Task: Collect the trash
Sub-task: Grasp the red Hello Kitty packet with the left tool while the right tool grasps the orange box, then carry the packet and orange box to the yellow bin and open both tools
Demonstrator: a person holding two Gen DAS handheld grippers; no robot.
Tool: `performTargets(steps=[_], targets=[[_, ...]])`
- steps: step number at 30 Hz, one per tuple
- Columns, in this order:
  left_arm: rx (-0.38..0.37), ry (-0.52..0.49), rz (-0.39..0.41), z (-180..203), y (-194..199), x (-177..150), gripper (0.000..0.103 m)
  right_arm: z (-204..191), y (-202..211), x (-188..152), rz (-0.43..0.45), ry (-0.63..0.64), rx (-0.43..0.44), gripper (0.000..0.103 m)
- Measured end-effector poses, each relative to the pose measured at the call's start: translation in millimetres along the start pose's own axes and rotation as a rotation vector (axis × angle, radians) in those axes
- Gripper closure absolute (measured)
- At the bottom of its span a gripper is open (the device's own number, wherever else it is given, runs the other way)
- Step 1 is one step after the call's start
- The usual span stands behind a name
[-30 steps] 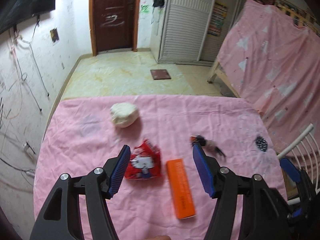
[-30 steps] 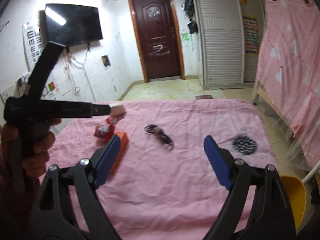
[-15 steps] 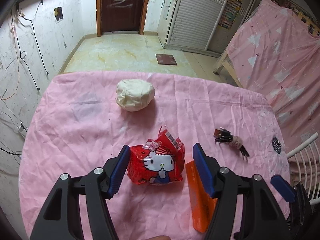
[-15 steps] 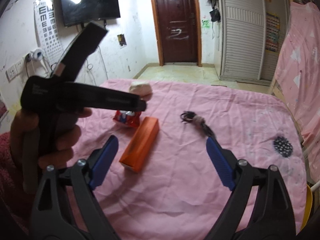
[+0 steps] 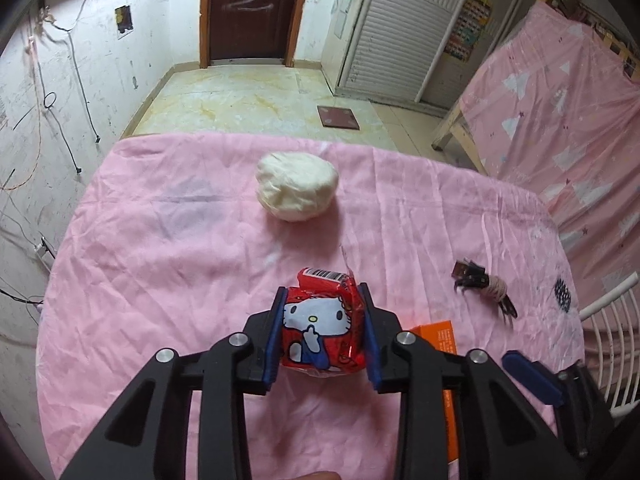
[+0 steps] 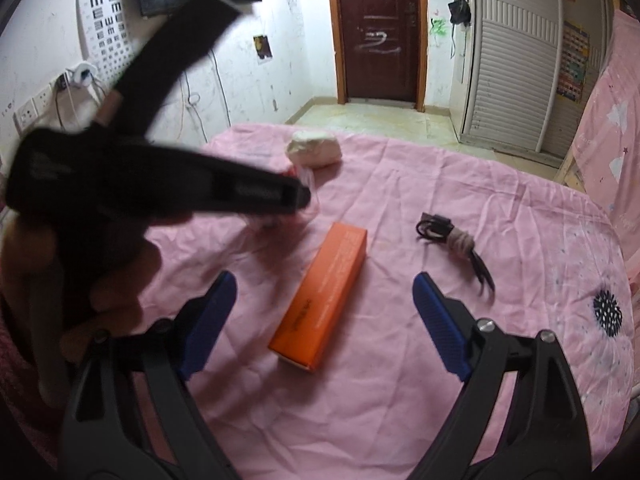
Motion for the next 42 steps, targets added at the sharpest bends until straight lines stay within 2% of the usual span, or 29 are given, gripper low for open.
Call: performTargets(steps=[3,7,8,10,13,24,42], targets=[[-0.005,0.015,0.025,-5,10,4,0.077,-2,-9,0,-0.037,0.005,-0.010,0.018],[-0.010,0.021,0.043,-11,20,7,0.077,-2,-19,3,-0.073,0.008,-0.018,0.051],[-0.014,0.023,0.044,-12,21,7,0.077,-2,-20,3,-0.078,0.009,-0.015,0.054],[-0.019,0.025,0.044,-13,22,7,0.077,-4,-23,3,-0.085,0.015,-0.011,0.070],[-0.028,0.030,0.044,-16,25,5,0.077,-5,-25,3,-0.093,0.020,-0.002,0.081],[-0.033,0.019,0.099,-9,56,6,0.077,6,3,7,0.000,-0.035,0.013,0.081],[-0.007,-0.079,0.146,55,83,-6,0.077,62,70,-2,0.163,-0.152,-0.011,0.081]])
Point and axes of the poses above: each gripper's, at about its wrist camera, not at the fingertips, and y roughly against the way its jaws point, z to its right, x to its top, the point moved 3 cm from there along -y, roughly the way its jaws point, and after that the axes turned 8 degrees about -x, right-handed, at the moved point
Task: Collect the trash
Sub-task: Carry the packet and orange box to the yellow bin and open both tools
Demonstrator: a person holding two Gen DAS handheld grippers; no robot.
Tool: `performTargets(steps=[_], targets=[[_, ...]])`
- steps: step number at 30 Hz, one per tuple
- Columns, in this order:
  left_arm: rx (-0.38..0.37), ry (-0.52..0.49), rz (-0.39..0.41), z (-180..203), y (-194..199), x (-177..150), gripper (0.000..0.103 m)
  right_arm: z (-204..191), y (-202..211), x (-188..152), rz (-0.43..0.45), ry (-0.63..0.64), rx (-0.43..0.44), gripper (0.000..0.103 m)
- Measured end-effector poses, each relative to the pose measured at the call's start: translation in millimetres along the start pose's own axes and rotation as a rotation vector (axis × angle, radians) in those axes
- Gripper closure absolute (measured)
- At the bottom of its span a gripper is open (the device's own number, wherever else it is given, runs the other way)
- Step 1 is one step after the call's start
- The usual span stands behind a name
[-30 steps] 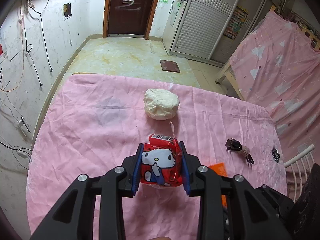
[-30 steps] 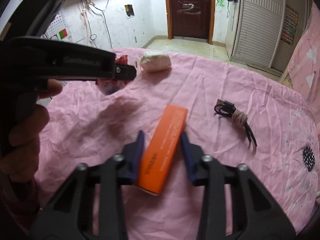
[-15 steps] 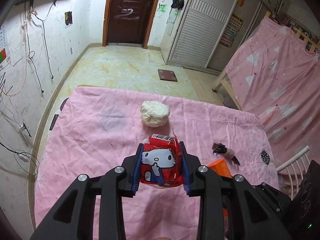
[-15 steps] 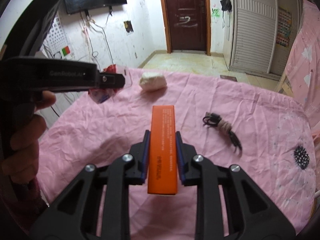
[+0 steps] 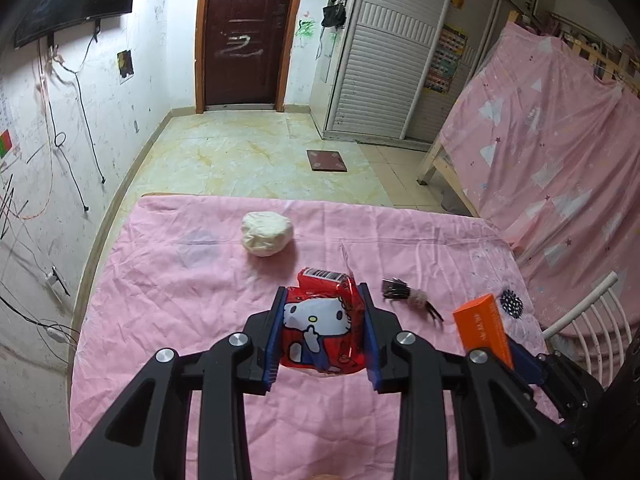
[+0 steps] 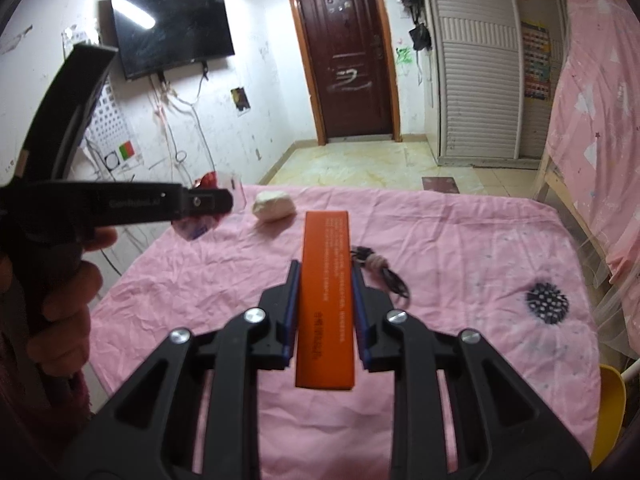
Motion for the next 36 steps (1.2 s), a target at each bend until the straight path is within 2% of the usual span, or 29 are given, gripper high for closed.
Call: performTargets(steps=[12,25,36], targets=[[-0.005,-0.099,-0.004,65,1,-10,0.077,64,44,-11,0.087,-0.098,-0.046,0.081],[-0.070,-0.260,-0.056,173,-22,-33,0.077,173,107,-40,0.176,-0.260,-0.194,0.081],[-0.089,-0.367,-0.108,245,-48,-55,0.077,250,141,-65,0.225,-0.385,-0.285,0.081]])
Point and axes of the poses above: each gripper's, at about its wrist camera, not at the fingertips, and y roughly against the way its jaws point, z to its right, x to its top, the point moved 3 cm from there along -y, roughly the way its jaws point, and after that the axes turned 8 degrees about -x, right-handed, at the moved point
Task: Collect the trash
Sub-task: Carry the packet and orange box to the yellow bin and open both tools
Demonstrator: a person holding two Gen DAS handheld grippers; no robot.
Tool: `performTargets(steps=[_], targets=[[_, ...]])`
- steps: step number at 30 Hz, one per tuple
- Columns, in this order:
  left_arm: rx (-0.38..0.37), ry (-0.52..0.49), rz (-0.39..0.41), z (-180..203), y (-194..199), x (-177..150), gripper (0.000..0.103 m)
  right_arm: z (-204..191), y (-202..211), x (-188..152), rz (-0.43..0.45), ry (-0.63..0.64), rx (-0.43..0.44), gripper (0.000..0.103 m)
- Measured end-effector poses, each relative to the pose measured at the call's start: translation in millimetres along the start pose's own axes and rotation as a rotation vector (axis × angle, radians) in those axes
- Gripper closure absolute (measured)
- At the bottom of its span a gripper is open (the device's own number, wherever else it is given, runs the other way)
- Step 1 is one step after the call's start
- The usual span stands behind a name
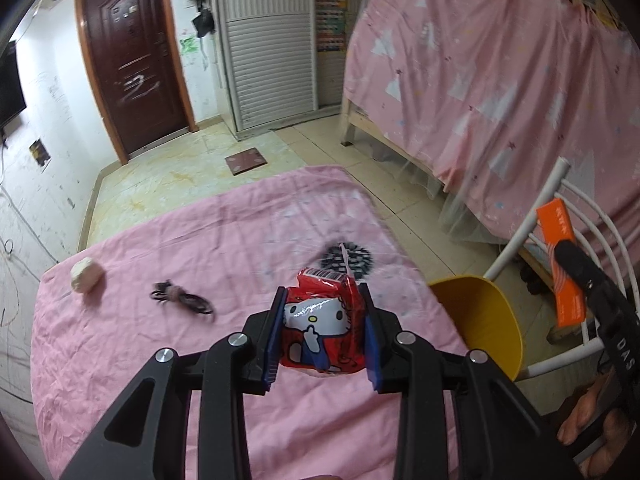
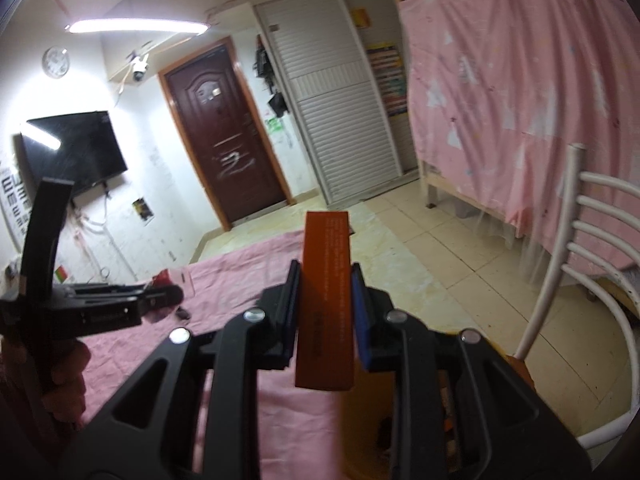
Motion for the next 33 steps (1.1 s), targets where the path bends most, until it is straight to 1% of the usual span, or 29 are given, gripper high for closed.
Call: performTargets(steps=[3,6,7,8,9,10,15,20,21,22,24,28,29,31,33], targets=[[-0.021,-0.025,-0.012,21,-7,2,0.077,18,2,1,0.008,-0.021,-0.048,0.081],[-0.053,-0.058,-0.018,43,-12,4,0.077,32,-1,0,-0.002,-0.046,-0.074,0.081],[-0.070,-0.069,-0.022,51,-13,4,0.077,38,-2,-1,-0.010,-0.056,-0.080,0.079],[-0.087,-0.078,-0.026,59,-15,5,0.077,44,-5,-1,-0.018,-0.066,-0.083,0.074],[-0.100,-0.086,-0.029,66,-16,5,0.077,48,-7,-2,-0.024,-0.076,-0.089,0.056],[-0.114,-0.097,-0.032,74,-18,5,0.077,54,-8,-2,-0.025,-0.086,-0.099,0.045],[-0.161,-0.125,-0.051,98,-26,3,0.077,64,-5,-3,-0.012,-0.109,-0.115,0.045],[-0.237,-0.130,-0.082,112,-33,0,0.075,80,2,-1,0.015,-0.154,-0.128,0.045],[-0.269,-0.124,-0.098,114,-35,-1,0.074,83,4,0,0.022,-0.164,-0.133,0.045],[-0.296,-0.113,-0.109,115,-36,-2,0.069,85,6,0,0.027,-0.172,-0.135,0.045],[-0.329,-0.101,-0.117,119,-39,-1,0.064,87,11,0,0.040,-0.194,-0.133,0.044],[-0.351,-0.098,-0.113,122,-40,-2,0.059,90,12,2,0.046,-0.201,-0.121,0.043],[-0.357,-0.095,-0.113,122,-40,-1,0.054,89,11,2,0.046,-0.200,-0.118,0.043],[-0.352,-0.090,-0.102,120,-39,0,0.048,85,10,2,0.043,-0.192,-0.111,0.043],[-0.342,-0.091,-0.098,118,-37,0,0.048,80,8,2,0.038,-0.182,-0.104,0.043]])
Point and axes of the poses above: each gripper's, at about its wrist camera, not at the fingertips, and y roughly against the way its jaws point, z to its right, x to its top, the point moved 3 cm from there along -y, roughly the way its jaws point, and after that the axes turned 8 degrees about -x, right-handed, at the moved point
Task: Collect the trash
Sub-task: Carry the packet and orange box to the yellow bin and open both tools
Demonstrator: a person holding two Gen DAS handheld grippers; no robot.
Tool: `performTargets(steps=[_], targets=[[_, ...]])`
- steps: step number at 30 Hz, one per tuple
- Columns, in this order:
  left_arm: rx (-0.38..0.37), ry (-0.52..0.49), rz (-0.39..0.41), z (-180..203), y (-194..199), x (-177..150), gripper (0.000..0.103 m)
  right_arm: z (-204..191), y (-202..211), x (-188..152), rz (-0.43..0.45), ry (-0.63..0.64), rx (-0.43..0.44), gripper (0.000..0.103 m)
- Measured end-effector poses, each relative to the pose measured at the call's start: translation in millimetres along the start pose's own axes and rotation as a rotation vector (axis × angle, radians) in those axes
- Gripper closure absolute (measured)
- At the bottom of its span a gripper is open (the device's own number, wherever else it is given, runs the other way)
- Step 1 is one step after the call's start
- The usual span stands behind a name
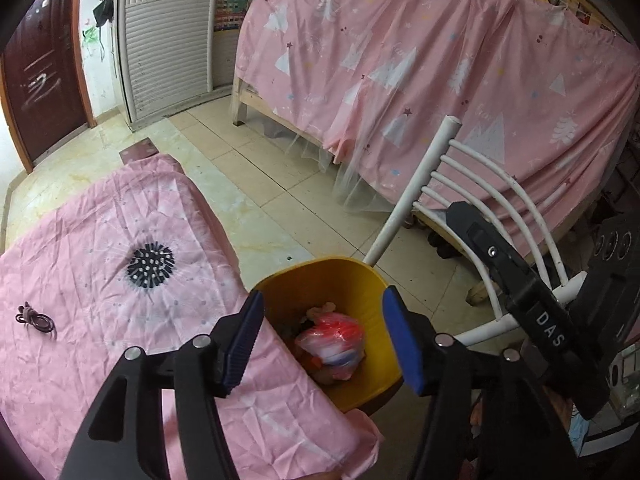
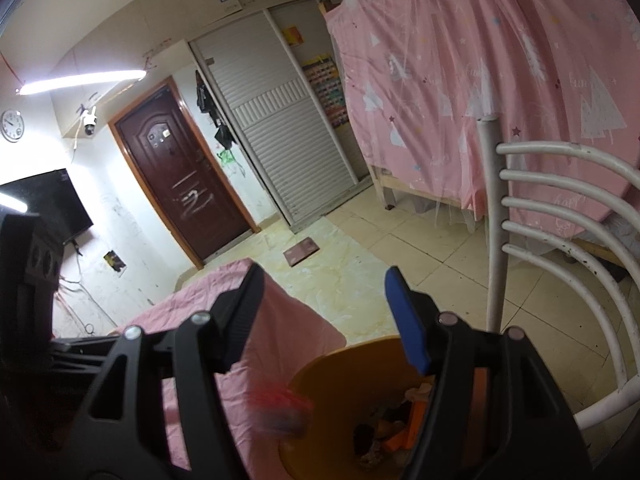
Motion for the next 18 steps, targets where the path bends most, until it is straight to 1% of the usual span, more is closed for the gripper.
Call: performTargets(steps=[9,18], targets=[[0.022,0.018,0.018,-14,14,0,0.048,-15,-3,-5,-0.013,0.033,0.018,0.042],[0.040,0.035,0.055,-34,35,0,0.047,-31,-7,-11,-0.026,0.067,0.036,0.042]])
Point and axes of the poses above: each gripper's, at about its wrist camera, not at the fingertips, and y roughly against the way its jaws point, z to its right, x to its top, the point moved 3 cm from there along -y, roughly the way its jaws point, and after that the axes turned 8 degrees about -x, right-handed, at the moved point
